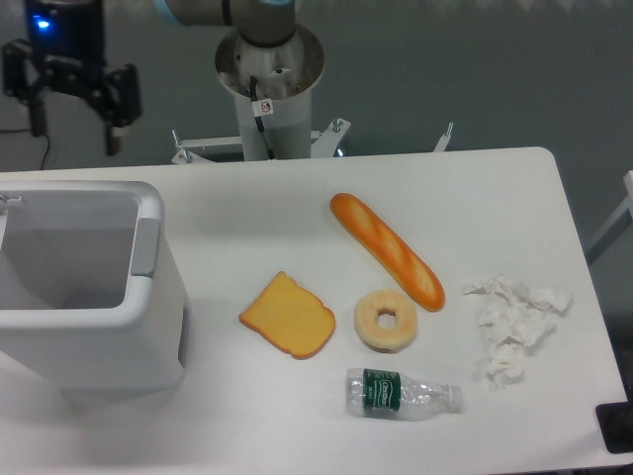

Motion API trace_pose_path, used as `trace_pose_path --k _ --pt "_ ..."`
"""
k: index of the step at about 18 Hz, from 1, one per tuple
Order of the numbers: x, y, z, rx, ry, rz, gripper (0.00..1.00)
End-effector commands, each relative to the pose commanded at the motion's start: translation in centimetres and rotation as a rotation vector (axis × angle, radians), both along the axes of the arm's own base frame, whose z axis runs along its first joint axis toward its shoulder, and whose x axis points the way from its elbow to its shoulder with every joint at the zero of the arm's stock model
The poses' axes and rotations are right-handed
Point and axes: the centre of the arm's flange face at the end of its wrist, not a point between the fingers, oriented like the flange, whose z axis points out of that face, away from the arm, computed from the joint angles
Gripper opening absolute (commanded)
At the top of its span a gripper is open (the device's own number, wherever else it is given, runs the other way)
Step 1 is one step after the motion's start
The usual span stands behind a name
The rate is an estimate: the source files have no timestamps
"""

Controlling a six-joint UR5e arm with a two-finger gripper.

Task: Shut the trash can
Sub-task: 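Position the gripper behind the raised trash can lid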

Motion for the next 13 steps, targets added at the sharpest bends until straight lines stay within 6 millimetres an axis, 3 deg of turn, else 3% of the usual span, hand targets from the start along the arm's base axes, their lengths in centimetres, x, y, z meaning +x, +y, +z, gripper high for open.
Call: trace_pose_path --k 4,13 --pt "1.7 1.3 0.2 0.005 0.002 -0.034 1.00" --pt "4.6 1.5 0.5 0.016 0.003 -0.087 1.00"
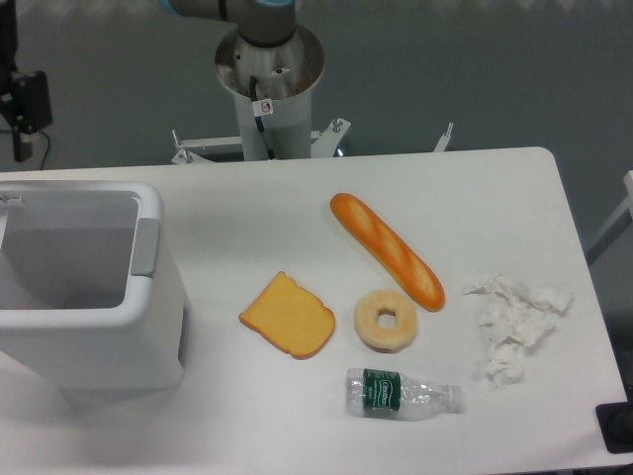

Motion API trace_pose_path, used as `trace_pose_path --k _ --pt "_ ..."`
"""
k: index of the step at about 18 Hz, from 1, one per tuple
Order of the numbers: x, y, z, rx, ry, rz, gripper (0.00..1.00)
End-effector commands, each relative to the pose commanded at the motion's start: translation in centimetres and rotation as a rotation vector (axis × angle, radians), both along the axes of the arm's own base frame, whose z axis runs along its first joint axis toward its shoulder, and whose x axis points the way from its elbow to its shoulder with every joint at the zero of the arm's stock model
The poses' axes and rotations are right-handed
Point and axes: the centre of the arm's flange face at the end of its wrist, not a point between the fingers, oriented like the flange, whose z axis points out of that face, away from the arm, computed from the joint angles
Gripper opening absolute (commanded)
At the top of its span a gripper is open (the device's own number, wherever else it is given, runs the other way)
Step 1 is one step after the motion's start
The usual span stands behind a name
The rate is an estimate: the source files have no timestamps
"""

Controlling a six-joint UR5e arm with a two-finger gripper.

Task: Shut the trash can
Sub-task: 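Position the gripper behind the raised trash can lid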

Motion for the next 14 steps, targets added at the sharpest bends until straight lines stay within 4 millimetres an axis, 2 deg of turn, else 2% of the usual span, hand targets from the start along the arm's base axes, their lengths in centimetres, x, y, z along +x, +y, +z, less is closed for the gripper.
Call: trace_pose_path --k 4,7,14 --pt "0.2 2.0 0.0 0.002 -0.008 0.032 1.00" --pt "0.0 2.8 0.0 0.007 -0.003 0.036 1.00" --pt "-0.9 2.3 1.1 0.025 0.031 0.071 1.00"
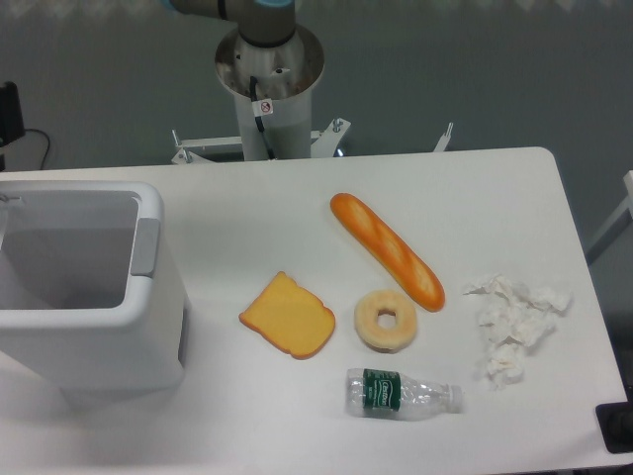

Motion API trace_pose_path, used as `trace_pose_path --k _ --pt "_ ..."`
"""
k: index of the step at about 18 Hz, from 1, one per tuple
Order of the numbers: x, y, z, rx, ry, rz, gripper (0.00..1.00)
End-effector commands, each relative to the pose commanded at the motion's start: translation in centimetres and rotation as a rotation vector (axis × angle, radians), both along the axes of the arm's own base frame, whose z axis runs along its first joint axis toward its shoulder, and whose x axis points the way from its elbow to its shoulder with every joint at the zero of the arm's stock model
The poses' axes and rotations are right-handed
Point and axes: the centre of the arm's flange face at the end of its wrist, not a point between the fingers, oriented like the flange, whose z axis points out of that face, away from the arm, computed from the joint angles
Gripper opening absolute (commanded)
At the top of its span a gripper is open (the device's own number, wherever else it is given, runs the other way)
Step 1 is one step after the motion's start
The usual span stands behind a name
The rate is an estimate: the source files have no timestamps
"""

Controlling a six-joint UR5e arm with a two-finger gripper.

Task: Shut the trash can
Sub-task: 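Position the gripper behind the raised trash can lid, then push the upright lid forward and down with the gripper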

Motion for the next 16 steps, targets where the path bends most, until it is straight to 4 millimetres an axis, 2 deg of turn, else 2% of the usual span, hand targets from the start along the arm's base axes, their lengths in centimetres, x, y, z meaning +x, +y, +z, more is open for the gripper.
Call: trace_pose_path --k 4,8,16 --pt "-1.7 -0.2 0.3 0.000 0.027 0.044 1.00" --pt "-5.8 -0.3 0.4 0.014 0.028 0.130 1.00" --pt "-11.8 -1.4 0.6 0.015 0.034 0.233 1.00"
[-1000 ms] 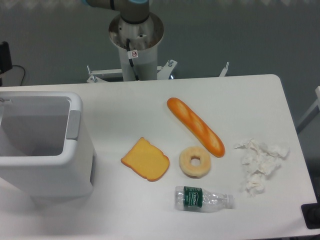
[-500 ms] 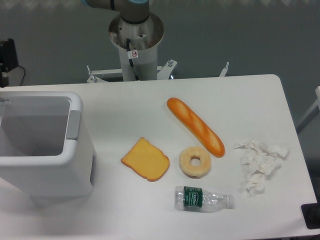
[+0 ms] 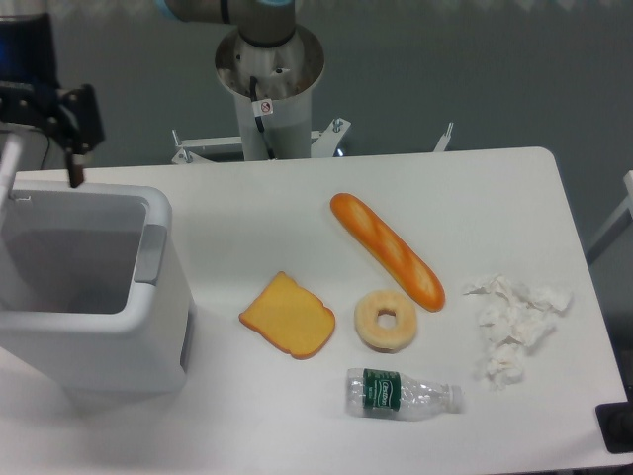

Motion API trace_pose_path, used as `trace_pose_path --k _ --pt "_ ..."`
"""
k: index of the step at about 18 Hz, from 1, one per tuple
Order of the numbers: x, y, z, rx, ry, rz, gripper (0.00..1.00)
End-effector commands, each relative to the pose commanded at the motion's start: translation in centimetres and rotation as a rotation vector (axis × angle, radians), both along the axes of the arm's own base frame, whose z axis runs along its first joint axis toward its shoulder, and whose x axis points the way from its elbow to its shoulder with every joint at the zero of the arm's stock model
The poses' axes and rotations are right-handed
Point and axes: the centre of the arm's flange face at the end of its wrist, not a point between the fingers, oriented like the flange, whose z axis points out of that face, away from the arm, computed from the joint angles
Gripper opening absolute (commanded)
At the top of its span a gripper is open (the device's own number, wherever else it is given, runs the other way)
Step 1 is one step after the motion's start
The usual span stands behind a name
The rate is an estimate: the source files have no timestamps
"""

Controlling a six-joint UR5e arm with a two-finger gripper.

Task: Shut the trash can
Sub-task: 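Push the upright lid forward and down with the gripper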

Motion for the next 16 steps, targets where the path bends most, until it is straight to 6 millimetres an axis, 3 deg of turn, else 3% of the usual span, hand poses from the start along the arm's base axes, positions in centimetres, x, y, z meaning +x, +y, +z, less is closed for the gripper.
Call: trace_pose_path --k 7,16 --pt "-2.7 0.3 -1.6 -0.028 -0.009 0.040 1.00" --pt "-7.8 2.4 -6.9 -0.109 -0.042 0.094 1.00"
